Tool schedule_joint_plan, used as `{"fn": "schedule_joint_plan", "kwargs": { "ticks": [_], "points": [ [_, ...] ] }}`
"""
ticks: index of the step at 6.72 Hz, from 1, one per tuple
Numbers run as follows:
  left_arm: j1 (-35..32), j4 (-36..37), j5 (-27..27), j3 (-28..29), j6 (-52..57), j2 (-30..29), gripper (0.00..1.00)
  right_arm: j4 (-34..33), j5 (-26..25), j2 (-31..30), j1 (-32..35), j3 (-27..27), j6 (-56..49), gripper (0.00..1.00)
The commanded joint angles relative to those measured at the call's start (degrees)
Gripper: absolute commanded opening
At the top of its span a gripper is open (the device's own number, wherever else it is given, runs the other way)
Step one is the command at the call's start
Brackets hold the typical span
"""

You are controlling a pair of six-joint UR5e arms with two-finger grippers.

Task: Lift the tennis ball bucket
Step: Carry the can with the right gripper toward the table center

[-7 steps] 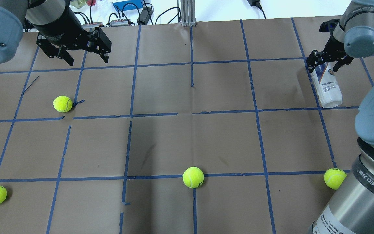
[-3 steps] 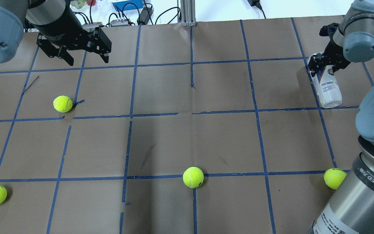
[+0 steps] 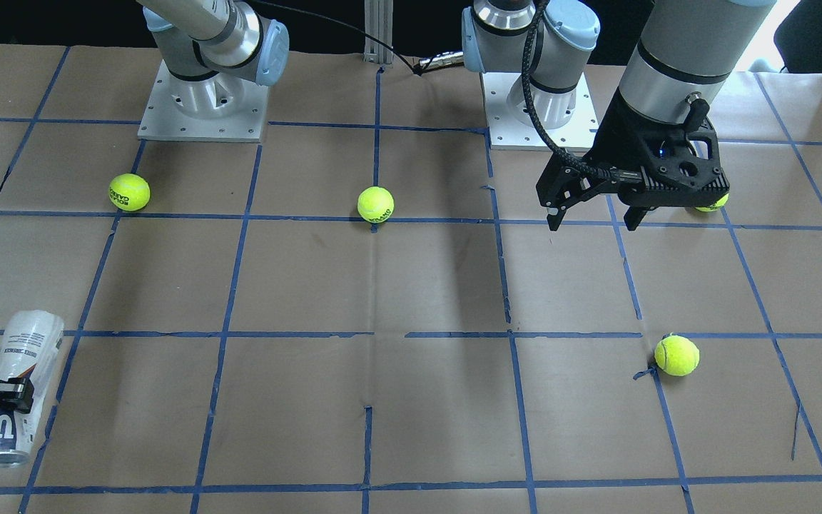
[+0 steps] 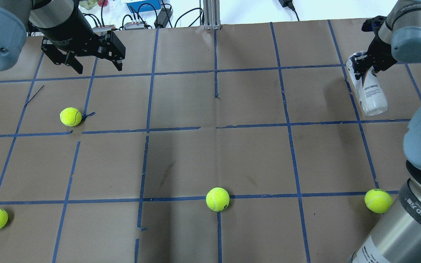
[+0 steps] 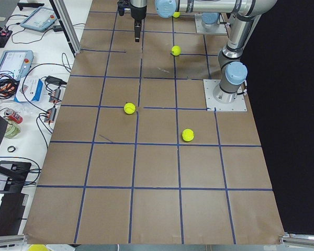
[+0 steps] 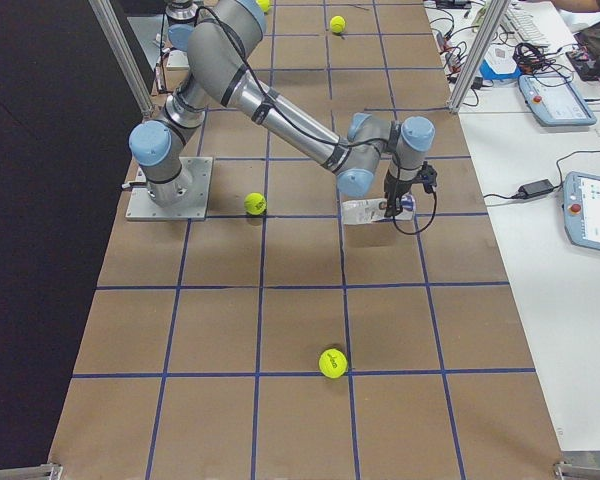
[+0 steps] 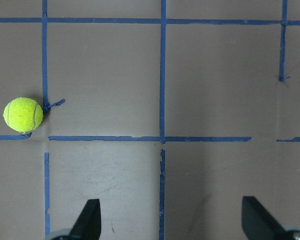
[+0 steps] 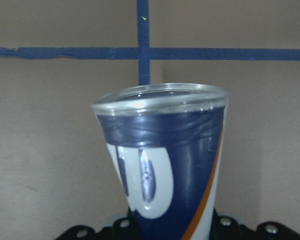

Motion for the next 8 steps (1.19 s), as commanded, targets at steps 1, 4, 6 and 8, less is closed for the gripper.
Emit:
{"fn": "schedule_joint_plan", "kwargs": {
  "ticks": [1,4,6,8],
  "points": [
    [0.0,0.0,0.0,0.0,0.0,-0.1,1.0,1.5,8.3,-4.1,9.5,0.2,-6.8,0.38],
    [0.0,0.0,0.0,0.0,0.0,0.0,1.0,-9.6,7.5,-0.5,32.2,1.2,-7.9,0.37],
    [0.0,0.0,-0.1,0.0,0.0,0.0,1.0,-14.6,7.5,0.5,38.4,2.1,-14.5,0.37],
    [0.0,0.0,-0.1,0.0,0.0,0.0,1.0,-15.0,7.0,0.9,41.3,2.8,-22.9,0.39]
  ]
}}
